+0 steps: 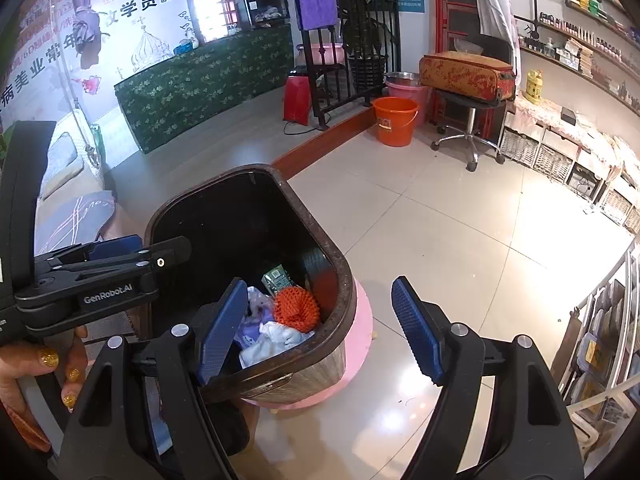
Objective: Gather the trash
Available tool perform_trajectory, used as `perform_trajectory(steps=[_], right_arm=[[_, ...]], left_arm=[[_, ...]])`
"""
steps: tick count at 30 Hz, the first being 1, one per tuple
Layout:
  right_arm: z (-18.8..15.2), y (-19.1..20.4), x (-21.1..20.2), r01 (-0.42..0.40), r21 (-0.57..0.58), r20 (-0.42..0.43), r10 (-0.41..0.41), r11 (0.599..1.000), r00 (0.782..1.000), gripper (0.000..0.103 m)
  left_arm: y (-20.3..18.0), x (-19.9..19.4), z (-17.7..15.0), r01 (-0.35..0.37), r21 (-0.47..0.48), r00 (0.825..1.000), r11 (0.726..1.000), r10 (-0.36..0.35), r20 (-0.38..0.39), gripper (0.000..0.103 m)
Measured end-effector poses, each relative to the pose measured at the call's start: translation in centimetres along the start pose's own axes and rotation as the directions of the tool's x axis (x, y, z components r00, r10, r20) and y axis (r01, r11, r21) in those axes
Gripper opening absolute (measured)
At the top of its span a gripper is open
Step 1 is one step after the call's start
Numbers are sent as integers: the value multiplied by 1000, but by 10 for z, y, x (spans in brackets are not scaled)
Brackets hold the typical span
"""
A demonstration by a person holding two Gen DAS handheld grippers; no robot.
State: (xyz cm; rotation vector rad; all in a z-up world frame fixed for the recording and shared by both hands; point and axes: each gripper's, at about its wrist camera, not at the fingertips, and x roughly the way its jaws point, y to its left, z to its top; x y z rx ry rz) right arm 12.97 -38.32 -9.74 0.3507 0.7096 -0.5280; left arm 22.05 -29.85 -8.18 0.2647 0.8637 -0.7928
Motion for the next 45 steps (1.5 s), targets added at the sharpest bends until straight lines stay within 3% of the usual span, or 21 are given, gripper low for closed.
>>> perform_trajectory(steps=[7,9,12,14,16,21,24,27,31,33,37,45], right_arm=[[2,20,-23,4,-29,73,-2,1000,997,84],[1,34,-34,9,-63,95,-3,998,995,86],[-4,58,-54,9,-89,153,5,996,988,98],[-11,77,-72,16,-103,225,7,995,974,97],[-21,102,-93,7,-121,300,30,993,953,97],[-48,149,-132,-85,-173,357,142,981,923,97],[-67,168,-153,-107,-218,413,191,970,891,97],[-83,183,-171,-100,-283,431,219,954,875,98],[-101,187,-189,-105,-310,450,243,945,859,98],[-111,190,-197,-115,-318,440,254,941,861,97],[-123,183,-208,-156,-308,438,285,939,852,97],[-128,179,-215,-161,-324,434,298,932,850,97]], left_arm=[[22,-54,-14,-60,-42,991,997,64,116,80],[31,-75,-24,-96,-57,982,994,104,158,86],[51,-115,-45,-181,-106,955,978,200,220,90],[68,-146,-63,-226,-170,930,959,265,256,96],[84,-181,-87,-276,-239,893,931,341,293,97],[105,-245,-137,-395,-403,801,826,524,289,97],[103,-269,-160,-413,-443,764,796,567,307,97],[97,-286,-183,-450,-480,725,753,622,296,97],[90,-302,-201,-446,-510,705,735,640,306,97],[91,-307,-205,-446,-515,694,732,646,317,97],[86,-317,-216,-456,-523,662,720,667,341,97],[91,-321,-226,-443,-536,656,718,668,351,97]])
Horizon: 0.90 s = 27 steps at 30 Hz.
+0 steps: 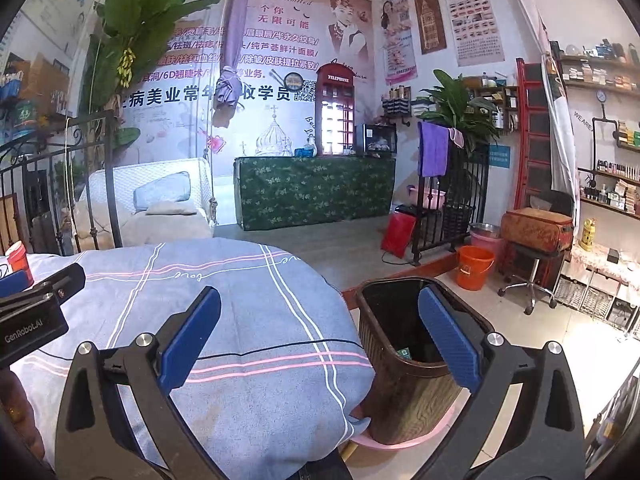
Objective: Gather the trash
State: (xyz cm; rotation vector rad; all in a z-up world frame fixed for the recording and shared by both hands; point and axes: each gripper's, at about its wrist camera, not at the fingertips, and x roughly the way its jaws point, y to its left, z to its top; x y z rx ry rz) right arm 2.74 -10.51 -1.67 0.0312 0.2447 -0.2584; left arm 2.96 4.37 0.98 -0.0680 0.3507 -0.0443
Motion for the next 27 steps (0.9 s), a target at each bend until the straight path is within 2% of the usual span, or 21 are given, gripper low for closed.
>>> perform_trajectory(steps=[27], right_arm=[[1,-5,2,-5,33,-17,5,999,1000,97]], left_arm=[[1,-9,-2,1,-10,1000,1000,-1,5,97]])
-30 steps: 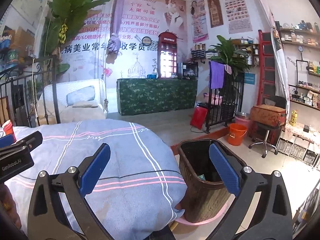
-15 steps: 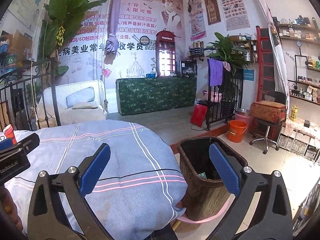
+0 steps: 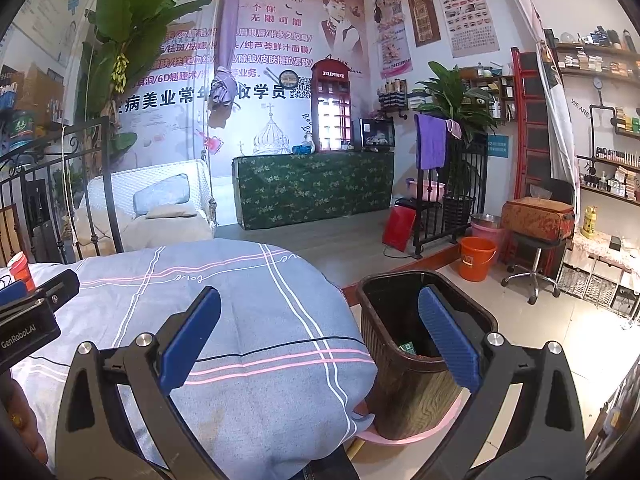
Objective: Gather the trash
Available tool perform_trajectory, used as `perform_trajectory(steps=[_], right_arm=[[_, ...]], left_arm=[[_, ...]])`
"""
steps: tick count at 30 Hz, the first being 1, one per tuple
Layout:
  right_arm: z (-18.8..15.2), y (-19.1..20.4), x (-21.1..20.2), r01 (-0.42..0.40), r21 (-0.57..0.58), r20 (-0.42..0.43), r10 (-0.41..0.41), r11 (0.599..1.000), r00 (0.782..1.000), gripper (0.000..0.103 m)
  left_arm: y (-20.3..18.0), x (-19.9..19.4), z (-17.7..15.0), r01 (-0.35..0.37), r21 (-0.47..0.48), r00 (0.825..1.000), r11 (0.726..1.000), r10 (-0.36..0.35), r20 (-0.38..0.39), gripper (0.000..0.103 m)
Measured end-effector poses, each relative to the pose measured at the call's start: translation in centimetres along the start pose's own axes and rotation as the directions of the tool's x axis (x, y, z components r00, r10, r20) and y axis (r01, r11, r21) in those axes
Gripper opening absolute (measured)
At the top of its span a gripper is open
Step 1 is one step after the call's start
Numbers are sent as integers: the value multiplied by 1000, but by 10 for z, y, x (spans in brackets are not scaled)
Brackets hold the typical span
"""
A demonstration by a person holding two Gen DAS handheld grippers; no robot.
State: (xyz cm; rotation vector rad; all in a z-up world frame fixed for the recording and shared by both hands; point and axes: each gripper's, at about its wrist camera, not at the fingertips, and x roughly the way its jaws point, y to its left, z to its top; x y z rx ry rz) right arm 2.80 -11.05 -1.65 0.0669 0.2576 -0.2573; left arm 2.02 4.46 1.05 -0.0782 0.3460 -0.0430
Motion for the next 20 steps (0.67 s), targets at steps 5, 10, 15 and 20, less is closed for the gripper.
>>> perform_trajectory(steps=[5,10,15,20], right_arm=[[0,-1,3,1,4,-7,-1,1000,1000,97],[0,-2,6,-1,5,-15,1,1000,1000,98],[0,-2,7,-2,6,-19,2,1000,1000,97],[0,-2,9,-5,7,-26,5,1000,1000,98]], left_arm=[[0,0,-1,2,-3,1000,1000,-2,-3,97],[1,2,-5,10,-9,1000,1000,-10,-11,97],[2,3,-8,11,-8,1000,1000,-11,-23,97],[1,2,-7,7,-9,1000,1000,-7,-27,97]])
